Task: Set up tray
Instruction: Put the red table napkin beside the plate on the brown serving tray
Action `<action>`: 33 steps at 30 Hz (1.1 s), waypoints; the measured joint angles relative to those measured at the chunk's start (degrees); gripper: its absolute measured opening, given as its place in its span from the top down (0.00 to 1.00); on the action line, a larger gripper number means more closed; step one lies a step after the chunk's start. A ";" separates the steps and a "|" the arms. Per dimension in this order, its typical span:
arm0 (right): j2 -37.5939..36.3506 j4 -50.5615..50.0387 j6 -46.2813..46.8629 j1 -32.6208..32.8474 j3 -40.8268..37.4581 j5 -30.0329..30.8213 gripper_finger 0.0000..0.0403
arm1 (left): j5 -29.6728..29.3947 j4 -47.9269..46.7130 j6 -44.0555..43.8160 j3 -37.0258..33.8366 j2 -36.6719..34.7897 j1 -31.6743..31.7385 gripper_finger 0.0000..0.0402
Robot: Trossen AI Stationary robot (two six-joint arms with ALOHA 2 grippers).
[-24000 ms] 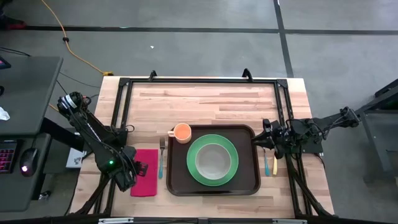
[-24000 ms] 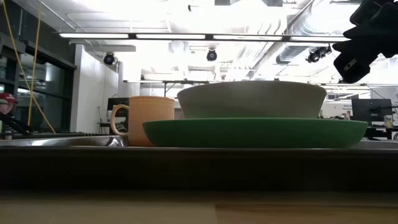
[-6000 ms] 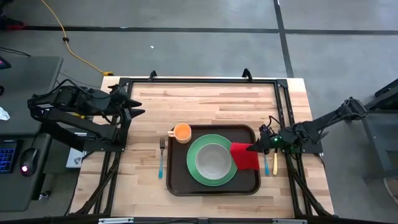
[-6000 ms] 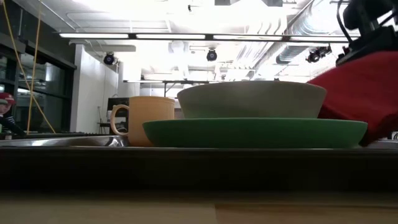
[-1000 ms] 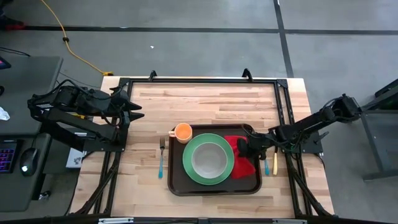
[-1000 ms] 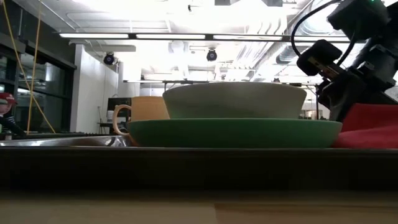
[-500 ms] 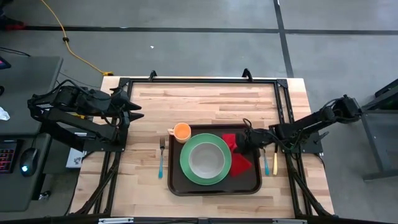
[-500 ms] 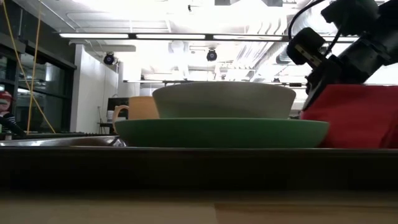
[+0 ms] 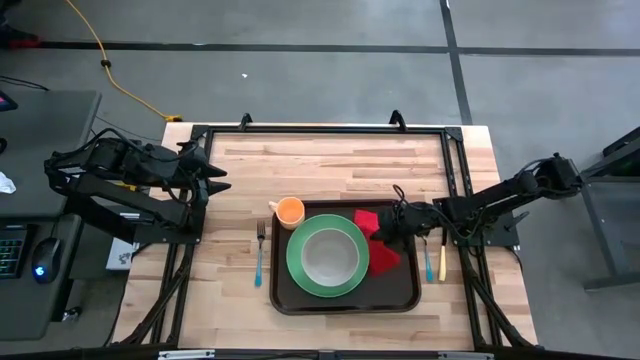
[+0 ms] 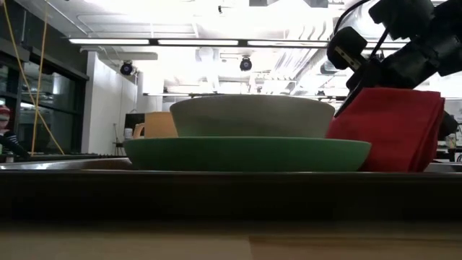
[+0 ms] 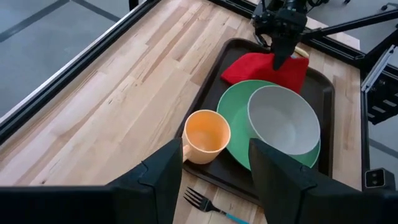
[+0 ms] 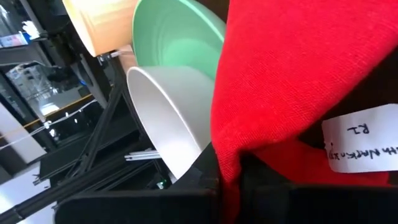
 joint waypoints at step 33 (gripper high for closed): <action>0.00 -14.10 -2.08 0.09 0.00 -11.85 1.00 | 1.57 -0.22 0.46 0.00 0.00 -0.01 0.47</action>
